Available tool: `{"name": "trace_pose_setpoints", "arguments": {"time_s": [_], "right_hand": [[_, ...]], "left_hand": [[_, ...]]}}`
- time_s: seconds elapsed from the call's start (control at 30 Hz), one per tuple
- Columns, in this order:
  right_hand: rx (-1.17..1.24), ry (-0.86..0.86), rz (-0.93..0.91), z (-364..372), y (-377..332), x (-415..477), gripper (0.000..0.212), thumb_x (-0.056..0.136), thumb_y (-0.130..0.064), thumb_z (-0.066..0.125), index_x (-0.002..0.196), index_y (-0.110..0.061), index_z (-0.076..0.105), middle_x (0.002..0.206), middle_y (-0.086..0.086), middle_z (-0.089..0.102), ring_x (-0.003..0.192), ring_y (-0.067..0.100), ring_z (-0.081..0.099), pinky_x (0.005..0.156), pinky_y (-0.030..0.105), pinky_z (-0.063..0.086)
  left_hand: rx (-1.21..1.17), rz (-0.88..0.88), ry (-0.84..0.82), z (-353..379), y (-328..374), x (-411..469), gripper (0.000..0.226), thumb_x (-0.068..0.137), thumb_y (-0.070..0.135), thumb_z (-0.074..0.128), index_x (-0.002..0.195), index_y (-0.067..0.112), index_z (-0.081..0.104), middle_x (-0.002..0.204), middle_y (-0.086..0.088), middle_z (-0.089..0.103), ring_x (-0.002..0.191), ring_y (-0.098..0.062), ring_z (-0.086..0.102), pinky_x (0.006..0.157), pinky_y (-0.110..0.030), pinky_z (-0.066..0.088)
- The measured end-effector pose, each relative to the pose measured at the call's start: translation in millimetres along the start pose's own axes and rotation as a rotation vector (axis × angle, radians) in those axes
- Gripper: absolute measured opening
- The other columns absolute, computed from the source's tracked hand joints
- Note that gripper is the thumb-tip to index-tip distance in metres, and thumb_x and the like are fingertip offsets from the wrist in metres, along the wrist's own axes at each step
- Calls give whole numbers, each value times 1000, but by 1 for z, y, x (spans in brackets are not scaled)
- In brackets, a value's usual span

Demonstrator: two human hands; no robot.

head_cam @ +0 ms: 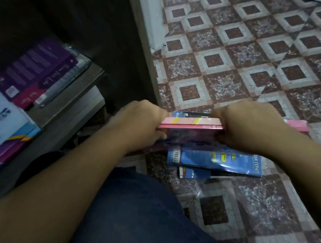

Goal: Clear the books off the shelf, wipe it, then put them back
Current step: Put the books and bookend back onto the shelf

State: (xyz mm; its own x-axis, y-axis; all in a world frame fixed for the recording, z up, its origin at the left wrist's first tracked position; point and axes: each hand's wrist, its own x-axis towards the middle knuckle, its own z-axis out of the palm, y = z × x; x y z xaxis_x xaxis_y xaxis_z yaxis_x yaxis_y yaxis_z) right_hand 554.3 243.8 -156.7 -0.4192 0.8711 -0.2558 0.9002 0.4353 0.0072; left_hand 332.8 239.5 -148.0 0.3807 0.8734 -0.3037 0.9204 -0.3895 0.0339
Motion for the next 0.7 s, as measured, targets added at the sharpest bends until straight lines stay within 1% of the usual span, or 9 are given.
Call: {"name": "trace_pose_setpoints", "arguments": {"time_s": [0.07, 0.13, 0.2, 0.27, 0.33, 0.4, 0.5, 0.6, 0.7], "right_hand": [[30, 62, -72, -23, -26, -6, 26, 86, -45, 56, 111, -36, 54, 91, -4, 64, 88, 26, 63, 61, 29, 40], [37, 114, -148, -44, -54, -9, 28, 88, -46, 52, 116, -43, 48, 91, -6, 63, 87, 24, 63, 61, 30, 42], [39, 129, -211, -66, -82, -8, 32, 87, -50, 45, 119, -49, 42, 95, -7, 64, 89, 24, 64, 66, 31, 46], [42, 168, -273, -87, -113, -4, 42, 80, -56, 31, 121, -54, 39, 97, -5, 65, 92, 27, 64, 69, 33, 47], [32, 293, -361, -103, -145, 3, 42, 81, -55, 30, 122, -56, 38, 99, -3, 66, 91, 31, 65, 66, 34, 46], [54, 461, -469, -115, -180, 11, 31, 90, -52, 45, 121, -54, 47, 97, -2, 68, 85, 33, 65, 60, 33, 41], [116, 697, -591, -128, -237, 27, 27, 84, -40, 66, 111, -43, 65, 84, 2, 71, 70, 33, 66, 57, 32, 36], [140, 911, -722, -127, -298, 55, 24, 76, -24, 62, 97, -30, 72, 75, 4, 71, 65, 28, 67, 60, 32, 42], [108, 895, -819, -113, -354, 87, 26, 78, -20, 54, 96, -25, 72, 85, 4, 72, 75, 28, 68, 67, 34, 46]], "left_hand": [[-33, -46, 21, -21, -21, -39, 24, 86, 43, 65, 108, 33, 63, 95, 7, 65, 91, -15, 61, 77, -33, 49], [-9, -116, 76, -37, -41, -81, 21, 87, 41, 61, 107, 37, 63, 95, 10, 65, 90, -12, 61, 74, -30, 47], [76, -174, 186, -51, -59, -126, 19, 87, 38, 55, 101, 35, 67, 92, 9, 68, 85, -18, 64, 67, -31, 47], [127, -270, 312, -61, -76, -173, 20, 79, 37, 59, 95, 33, 71, 84, 2, 71, 74, -29, 67, 58, -34, 48], [163, -404, 397, -62, -91, -218, 25, 76, 41, 57, 95, 34, 72, 81, -2, 72, 69, -32, 68, 56, -35, 48], [176, -537, 490, -58, -103, -258, 31, 73, 38, 54, 99, 34, 71, 85, -3, 72, 72, -33, 68, 56, -37, 51], [193, -701, 664, -38, -126, -308, 43, 71, 29, 59, 112, 33, 67, 105, -1, 72, 90, -30, 69, 66, -41, 54], [227, -860, 807, -7, -151, -341, 50, 72, 21, 64, 122, 26, 65, 119, -3, 68, 101, -29, 67, 75, -39, 52], [247, -965, 867, 29, -177, -356, 54, 68, 11, 67, 122, 17, 66, 117, -10, 68, 96, -34, 67, 75, -40, 52]]}}
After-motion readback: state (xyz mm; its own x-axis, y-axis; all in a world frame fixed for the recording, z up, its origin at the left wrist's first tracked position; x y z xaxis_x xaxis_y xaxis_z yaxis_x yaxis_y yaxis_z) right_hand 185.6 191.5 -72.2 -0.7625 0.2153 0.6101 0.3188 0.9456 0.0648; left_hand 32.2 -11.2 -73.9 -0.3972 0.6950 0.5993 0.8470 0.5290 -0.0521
